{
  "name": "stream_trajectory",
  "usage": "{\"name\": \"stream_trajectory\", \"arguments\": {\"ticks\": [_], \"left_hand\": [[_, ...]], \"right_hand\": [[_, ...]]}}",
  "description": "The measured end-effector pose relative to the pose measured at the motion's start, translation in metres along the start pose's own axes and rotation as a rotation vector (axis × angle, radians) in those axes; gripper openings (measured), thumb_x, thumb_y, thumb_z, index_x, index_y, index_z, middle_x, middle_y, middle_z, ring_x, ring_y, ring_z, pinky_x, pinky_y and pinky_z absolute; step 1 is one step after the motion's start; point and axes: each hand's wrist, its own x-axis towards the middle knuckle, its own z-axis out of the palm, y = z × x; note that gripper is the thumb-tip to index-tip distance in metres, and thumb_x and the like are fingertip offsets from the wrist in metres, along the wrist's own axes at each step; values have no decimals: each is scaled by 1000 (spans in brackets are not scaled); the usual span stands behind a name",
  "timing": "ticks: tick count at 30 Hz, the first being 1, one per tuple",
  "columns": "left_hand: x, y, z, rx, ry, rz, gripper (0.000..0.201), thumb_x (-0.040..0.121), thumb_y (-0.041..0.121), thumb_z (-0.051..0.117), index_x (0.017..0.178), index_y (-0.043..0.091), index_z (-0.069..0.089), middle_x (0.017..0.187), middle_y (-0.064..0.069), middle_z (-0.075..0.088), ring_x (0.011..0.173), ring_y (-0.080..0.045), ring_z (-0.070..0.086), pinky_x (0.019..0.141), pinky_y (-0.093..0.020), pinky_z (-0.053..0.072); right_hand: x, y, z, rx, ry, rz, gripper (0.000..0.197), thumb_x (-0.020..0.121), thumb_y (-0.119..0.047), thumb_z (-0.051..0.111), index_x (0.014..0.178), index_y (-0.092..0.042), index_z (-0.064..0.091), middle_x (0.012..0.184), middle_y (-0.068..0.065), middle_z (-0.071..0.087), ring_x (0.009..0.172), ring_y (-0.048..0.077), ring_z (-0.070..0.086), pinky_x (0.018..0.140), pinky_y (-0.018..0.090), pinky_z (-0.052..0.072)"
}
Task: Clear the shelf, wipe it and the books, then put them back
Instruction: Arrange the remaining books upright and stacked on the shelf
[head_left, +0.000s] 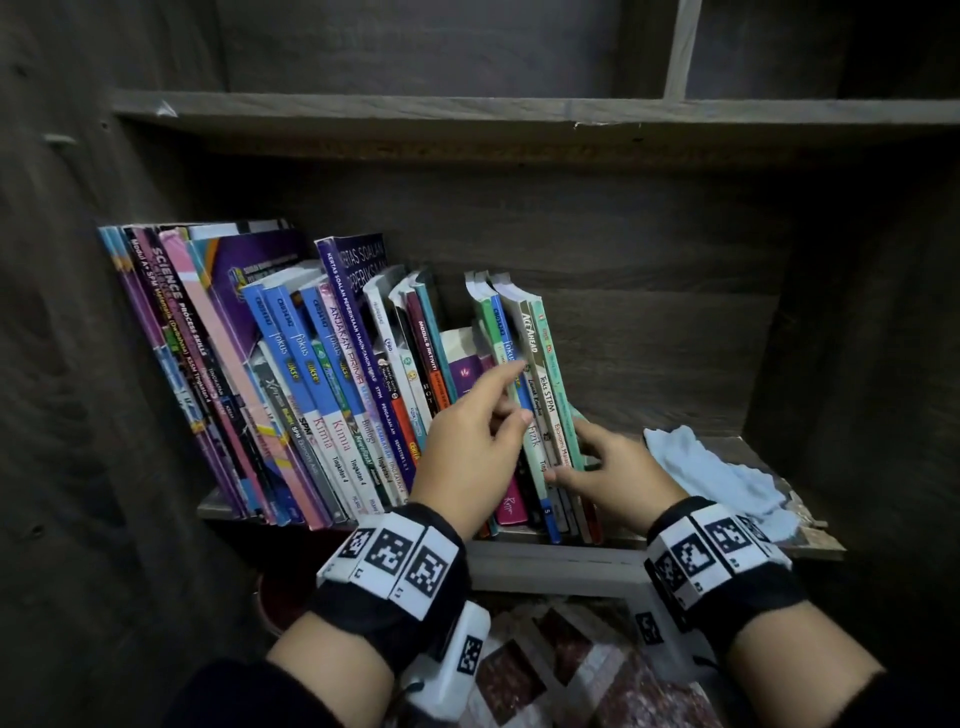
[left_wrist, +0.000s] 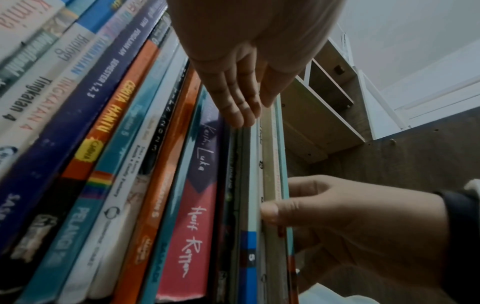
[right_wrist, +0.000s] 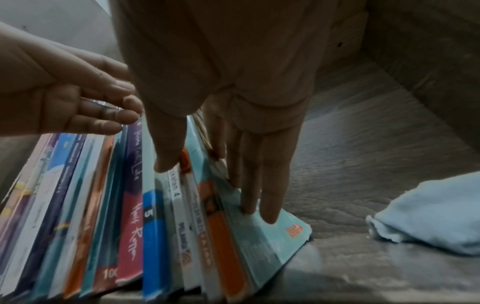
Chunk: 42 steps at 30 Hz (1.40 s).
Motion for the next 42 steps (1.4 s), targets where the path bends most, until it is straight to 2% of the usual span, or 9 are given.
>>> {"name": "stream_trajectory", "arguments": {"ticks": [2,11,16,20,23,26,28,32,42], "left_hand": [[3,0,-2,1,46,-4,51,94,14,56,137,36,43,85,10,60,81,4,57,71,-7,46],[10,-1,-18,-33,235,-36,34,94,13,56,124,29,55,82,12,57,75,11,55,64,-3,43],[16,-9,-36,93,343,-78,32,95,13,55,124,25,58,85,6,56,76,-3,53,73,-22,50],[15,-5,-40,274,282,10,32,96,19,53,127,27,57,95,4,56,77,-4,51,70,-20,41],[14,0,-35,348,176,-1,34,97,25,50,130,27,55,103,0,65,91,-18,61,80,-33,50],[17,-1,-30,422,44,-111,41,97,33,47,138,34,44,82,1,63,82,-21,64,74,-35,53],[18,0,-28,419,-9,-114,47,97,36,47,141,43,33,72,4,60,72,-17,62,69,-33,52],[22,-1,-24,378,-5,-139,49,96,41,45,142,46,28,85,-1,65,83,-22,62,77,-37,53],[26,-6,-31,389,-146,-143,49,96,34,47,140,46,29,84,-1,67,67,-19,64,68,-39,57]], "right_hand": [[-1,8,0,-34,-35,24,73,79,-37,75,142,-40,39,128,-10,61,117,9,57,98,37,49],[-7,-6,0,-3,78,-80,58,89,-34,64,143,-36,41,133,-9,58,113,9,58,94,36,51],[-14,-40,1,65,230,-244,70,92,-23,60,150,-35,22,148,-11,38,125,-3,38,102,22,35],[-12,-60,6,35,307,-321,83,94,-18,57,150,-39,0,156,-12,21,124,-8,30,97,17,29],[-11,-69,12,-85,369,-392,87,91,-14,56,140,-55,-3,159,-9,11,127,17,46,93,28,45],[-9,-73,15,-123,399,-404,83,88,-14,57,141,-57,9,159,-8,11,126,24,48,93,37,49],[-5,-70,13,-79,403,-416,82,88,-14,57,144,-53,13,157,-10,16,126,21,47,96,36,47],[-1,-61,7,6,378,-458,80,90,-15,61,144,-50,14,152,-11,31,133,5,37,100,24,38],[0,-55,6,26,347,-459,79,90,-15,62,145,-49,17,150,-11,35,134,3,35,104,22,33]]}}
